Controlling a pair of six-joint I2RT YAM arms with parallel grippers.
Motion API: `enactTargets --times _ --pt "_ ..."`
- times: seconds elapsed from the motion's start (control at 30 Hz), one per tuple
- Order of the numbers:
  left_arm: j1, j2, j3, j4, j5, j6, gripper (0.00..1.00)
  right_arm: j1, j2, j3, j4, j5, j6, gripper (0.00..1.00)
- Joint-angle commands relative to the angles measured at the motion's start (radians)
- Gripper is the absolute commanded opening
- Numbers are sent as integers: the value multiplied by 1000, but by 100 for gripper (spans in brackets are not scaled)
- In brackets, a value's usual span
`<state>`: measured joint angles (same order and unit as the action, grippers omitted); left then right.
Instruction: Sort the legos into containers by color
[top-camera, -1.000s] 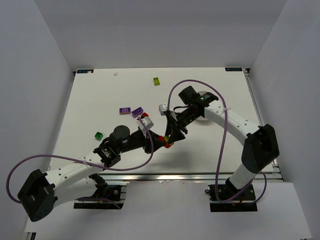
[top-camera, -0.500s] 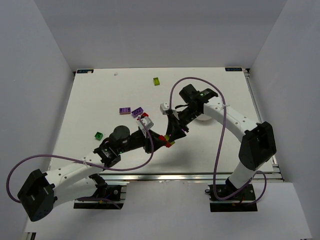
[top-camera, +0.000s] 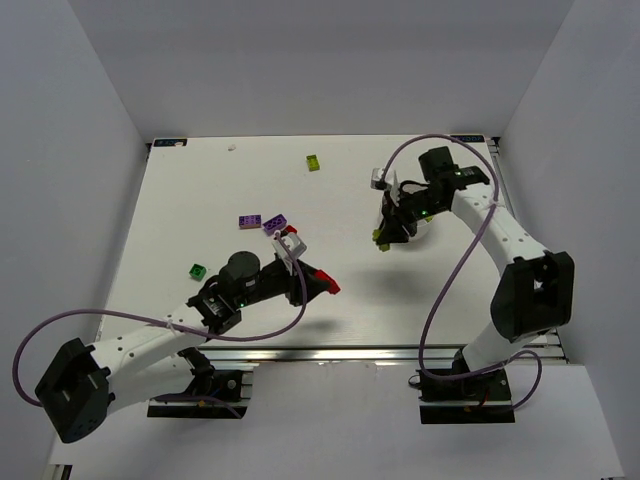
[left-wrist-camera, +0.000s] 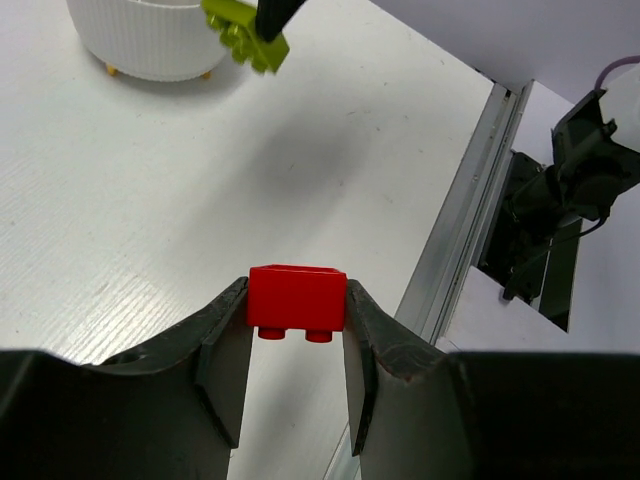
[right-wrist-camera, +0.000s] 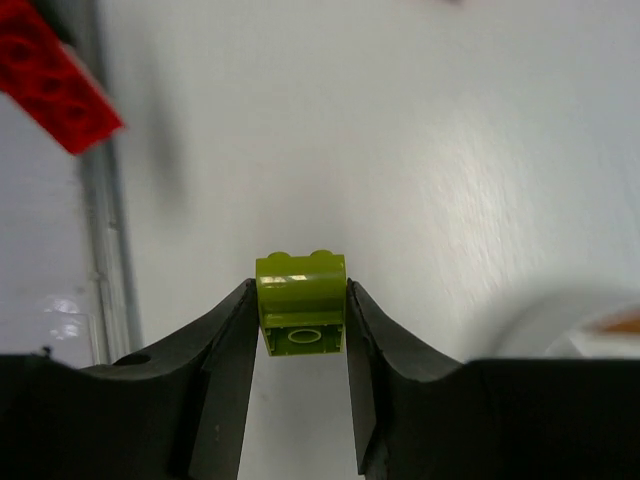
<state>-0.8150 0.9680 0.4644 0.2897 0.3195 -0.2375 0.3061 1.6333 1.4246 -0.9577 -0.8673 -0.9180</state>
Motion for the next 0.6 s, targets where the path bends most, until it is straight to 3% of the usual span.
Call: enactTargets --times 0.0,0.23,0.57 --pt "-3 14 42 -14 -42 -28 0 -67 -107 -49 200 334 203 0" --pt "-4 20 75 -23 -85 -78 0 -157 -115 -46 261 781 283 0" --pt "-3 8 82 -26 -118 -117 0 -203 57 137 74 783 326 0"
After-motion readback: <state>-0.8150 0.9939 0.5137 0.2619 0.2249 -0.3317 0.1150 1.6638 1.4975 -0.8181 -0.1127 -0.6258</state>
